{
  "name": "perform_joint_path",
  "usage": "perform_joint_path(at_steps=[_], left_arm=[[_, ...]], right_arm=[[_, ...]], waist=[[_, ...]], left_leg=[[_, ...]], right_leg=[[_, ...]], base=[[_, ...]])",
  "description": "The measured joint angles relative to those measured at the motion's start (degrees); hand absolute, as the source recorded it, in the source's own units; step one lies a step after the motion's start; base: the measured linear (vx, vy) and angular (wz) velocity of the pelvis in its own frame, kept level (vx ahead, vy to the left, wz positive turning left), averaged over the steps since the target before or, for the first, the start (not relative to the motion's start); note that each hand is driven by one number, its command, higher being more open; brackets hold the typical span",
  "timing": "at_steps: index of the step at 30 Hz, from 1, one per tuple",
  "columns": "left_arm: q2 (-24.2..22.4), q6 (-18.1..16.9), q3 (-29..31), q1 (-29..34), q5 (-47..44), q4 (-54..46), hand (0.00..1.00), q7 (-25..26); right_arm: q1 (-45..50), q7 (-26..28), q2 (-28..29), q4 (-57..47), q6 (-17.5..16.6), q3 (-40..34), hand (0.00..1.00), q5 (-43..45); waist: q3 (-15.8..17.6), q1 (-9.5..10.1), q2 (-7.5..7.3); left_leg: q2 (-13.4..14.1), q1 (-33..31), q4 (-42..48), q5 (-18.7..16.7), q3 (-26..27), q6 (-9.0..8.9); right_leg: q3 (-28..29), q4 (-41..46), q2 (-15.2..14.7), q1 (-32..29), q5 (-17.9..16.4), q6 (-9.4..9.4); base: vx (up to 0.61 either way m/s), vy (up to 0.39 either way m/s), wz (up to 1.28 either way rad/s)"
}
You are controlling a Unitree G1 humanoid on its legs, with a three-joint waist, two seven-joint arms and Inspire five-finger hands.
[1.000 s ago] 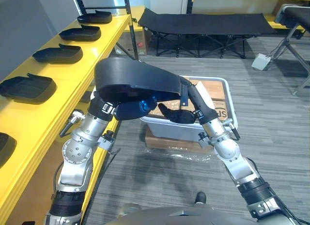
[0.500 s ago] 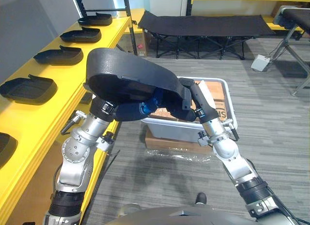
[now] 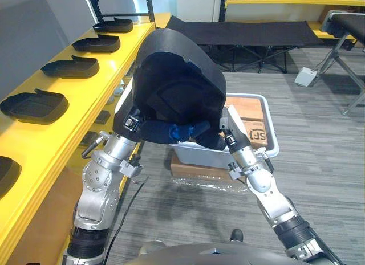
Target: Walk over and take three plastic housings, then place them on the shelf
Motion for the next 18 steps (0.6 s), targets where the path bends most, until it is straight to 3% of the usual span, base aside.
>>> perform_joint_path(at_steps=[15, 18], left_arm=[[-4.67, 0.70, -1.10, 1.33, 0.88, 4.55, 1.00, 5.55], [-5.56, -1.09, -1.08, 2.96, 1.13, 5.17, 1.00, 9.03]], right_arm=[[0.94, -5.94, 1.46, 0.01, -0.05, -0.02, 0.00, -1.41], [1.54, -7.09, 3.11, -0.10, -0.29, -1.38, 0.00, -3.49]], waist=[[-0.01, 0.07, 0.01], [-0.03, -0.14, 0.03]], left_leg=[[-0.07, 0.05, -0.32, 0.01, 0.21, 0.01], [-0.07, 0.12, -0.48, 0.01, 0.35, 0.02]], right_leg=[[0.55, 0.01, 0.02, -0.20, 0.15, 0.21], [0.66, 0.01, 0.04, -0.18, 0.15, 0.21]], base=[[0.00, 0.000, 0.00], [0.00, 0.000, 0.00]])
